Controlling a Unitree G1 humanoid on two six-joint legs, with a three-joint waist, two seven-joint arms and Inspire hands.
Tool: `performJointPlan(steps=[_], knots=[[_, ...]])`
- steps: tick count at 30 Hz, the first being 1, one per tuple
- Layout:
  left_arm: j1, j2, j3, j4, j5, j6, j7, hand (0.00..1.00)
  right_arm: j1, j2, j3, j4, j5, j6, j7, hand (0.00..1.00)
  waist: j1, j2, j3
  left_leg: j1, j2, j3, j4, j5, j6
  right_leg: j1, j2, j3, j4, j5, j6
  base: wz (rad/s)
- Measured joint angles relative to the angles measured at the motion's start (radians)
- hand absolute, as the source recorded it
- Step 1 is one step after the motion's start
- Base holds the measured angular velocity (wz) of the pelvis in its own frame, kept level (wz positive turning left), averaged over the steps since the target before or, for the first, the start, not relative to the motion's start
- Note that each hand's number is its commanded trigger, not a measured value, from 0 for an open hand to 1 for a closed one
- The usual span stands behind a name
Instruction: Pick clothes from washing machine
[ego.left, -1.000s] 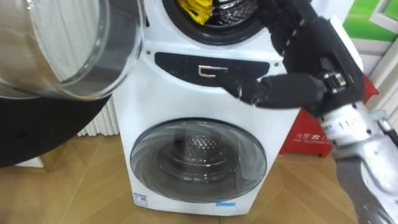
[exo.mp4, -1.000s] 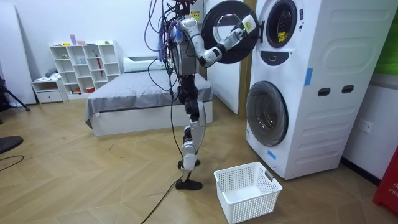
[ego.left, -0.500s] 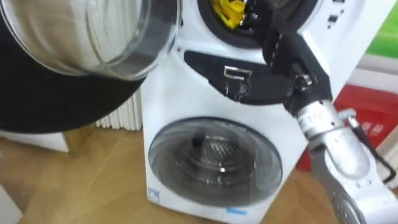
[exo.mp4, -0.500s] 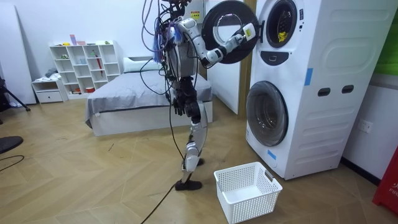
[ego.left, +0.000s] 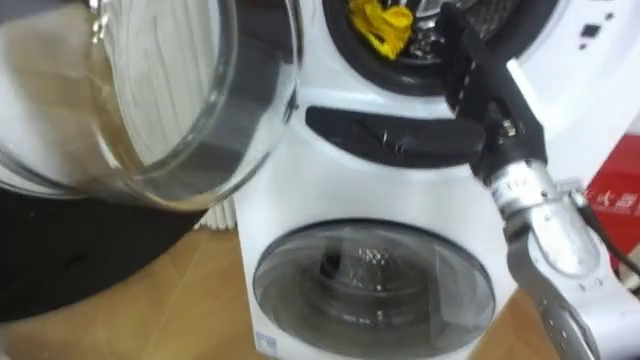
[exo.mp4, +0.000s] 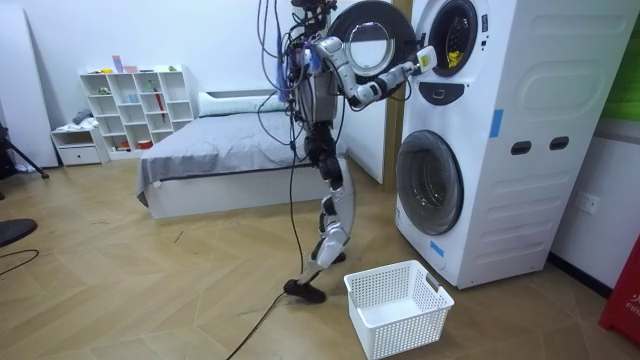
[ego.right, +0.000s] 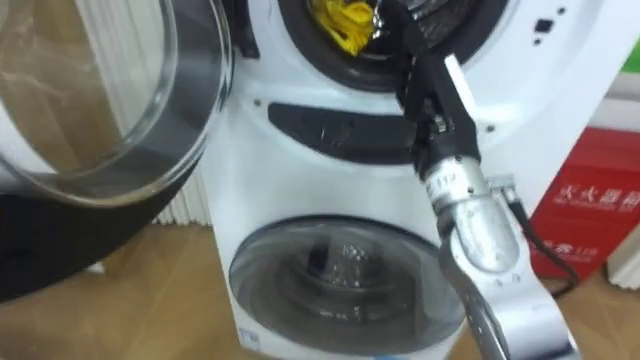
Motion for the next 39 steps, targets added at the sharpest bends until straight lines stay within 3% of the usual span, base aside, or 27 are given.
performJointPlan(steps=[2, 3, 5, 6, 7, 8, 10, 13, 18, 22, 31, 35, 39], knots=[[-0.024, -0.001, -0.012, -0.011, -0.007, -0.011, 0.01, 0.0, 0.0, -0.008, 0.0, 0.003, -0.007, -0.002, 0.002, 0.0, -0.005, 0.012, 0.0038, 0.02, 0.023, -0.009, -0.016, 0.0, 0.001, -0.064, 0.049, -0.001, -0.046, -0.04, -0.01, 0.06], [-0.028, -0.005, -0.013, -0.014, -0.008, -0.021, 0.011, 0.0, 0.001, -0.008, -0.002, 0.004, -0.009, -0.001, 0.003, 0.0, -0.015, 0.019, 0.0043, 0.036, 0.033, -0.016, -0.033, 0.0, 0.001, -0.086, 0.09, 0.003, -0.149, -0.044, -0.015, 0.14], [-0.018, -0.01, -0.012, -0.03, -0.007, -0.022, 0.015, 0.0, 0.0, -0.009, -0.005, -0.004, -0.013, -0.001, 0.003, 0.0, -0.024, 0.012, -0.0038, 0.062, 0.031, -0.018, -0.059, 0.0, 0.001, -0.102, 0.127, 0.004, -0.333, -0.015, -0.037, 0.11], [-0.016, -0.017, -0.011, -0.03, -0.008, -0.019, 0.017, 0.0, 0.001, -0.01, -0.008, -0.003, -0.012, -0.001, 0.002, 0.0, -0.031, 0.011, -0.008, 0.086, 0.03, -0.021, -0.072, 0.0, 0.001, -0.103, 0.147, 0.008, -0.408, 0.044, -0.054, 0.21], [0.002, -0.022, -0.011, -0.03, -0.008, -0.019, 0.017, 0.0, 0.001, -0.016, -0.008, -0.002, -0.013, -0.001, -0.001, 0.0, -0.041, 0.011, -0.0185, 0.103, 0.027, -0.024, -0.079, -0.001, 0.0, -0.093, 0.164, 0.017, -0.44, 0.118, -0.071, 0.24], [0.009, -0.025, -0.011, -0.028, -0.007, -0.017, 0.018, 0.0, -0.001, -0.024, -0.008, -0.003, -0.013, -0.001, -0.001, 0.0, -0.041, 0.015, -0.0203, 0.113, 0.027, -0.025, -0.084, -0.003, -0.003, -0.088, 0.17, 0.025, -0.443, 0.142, -0.074, 0.17], [0.047, -0.031, -0.002, -0.028, 0.003, -0.013, 0.018, 0.0, -0.006, -0.041, -0.013, -0.003, -0.012, -0.002, -0.004, 0.0, -0.037, 0.036, -0.0277, 0.164, 0.047, -0.018, -0.138, -0.002, -0.006, -0.033, 0.191, 0.021, -0.5, 0.153, -0.081, -0.06], [0.09, -0.031, 0.055, -0.016, 0.004, -0.008, 0.028, 0.0, -0.007, -0.043, -0.056, -0.004, 0.024, -0.001, -0.001, 0.0, -0.043, 0.033, -0.0308, 0.206, 0.066, -0.016, -0.193, 0.002, -0.014, 0.013, 0.213, 0.008, -0.56, 0.159, -0.088, 0.06], [0.116, -0.034, 0.062, -0.007, 0.012, 0.021, 0.034, 0.0, -0.013, -0.044, -0.084, -0.012, 0.025, -0.001, -0.008, 0.0, -0.045, 0.009, -0.0293, 0.222, 0.084, -0.015, -0.209, -0.003, -0.027, 0.05, 0.235, 0.003, -0.618, 0.164, -0.097, 0.01], [0.114, -0.038, 0.063, -0.011, 0.013, 0.022, 0.034, 0.0, -0.015, -0.049, -0.084, -0.025, 0.072, -0.002, -0.008, 0.0, -0.049, -0.004, -0.0283, 0.222, 0.096, -0.016, -0.209, -0.012, -0.043, 0.068, 0.249, 0.002, -0.651, 0.172, -0.103, 0.0], [0.122, -0.049, 0.063, -0.018, 0.013, 0.023, 0.038, 0.0, -0.015, -0.069, -0.094, -0.02, 0.165, -0.017, -0.007, 0.0, -0.08, 0.009, -0.0157, 0.239, 0.097, -0.017, -0.209, -0.012, -0.043, 0.1, 0.247, -0.016, -0.666, 0.171, -0.103, 0.05], [0.136, -0.048, 0.069, -0.03, 0.012, 0.03, 0.04, 0.0, -0.015, -0.074, -0.098, -0.016, 0.163, -0.017, 0.001, 0.0, -0.087, 0.01, -0.0151, 0.239, 0.096, -0.017, -0.209, -0.012, -0.043, 0.1, 0.247, -0.016, -0.665, 0.172, -0.103, 0.03], [0.133, -0.049, 0.091, -0.031, 0.012, 0.033, 0.04, 0.0, -0.015, -0.104, -0.098, 0.007, 0.157, -0.016, 0.033, 0.0, -0.1, 0.01, -0.0155, 0.241, 0.096, -0.018, -0.209, -0.012, -0.043, 0.106, 0.242, -0.031, -0.664, 0.172, -0.103, 0.14]])
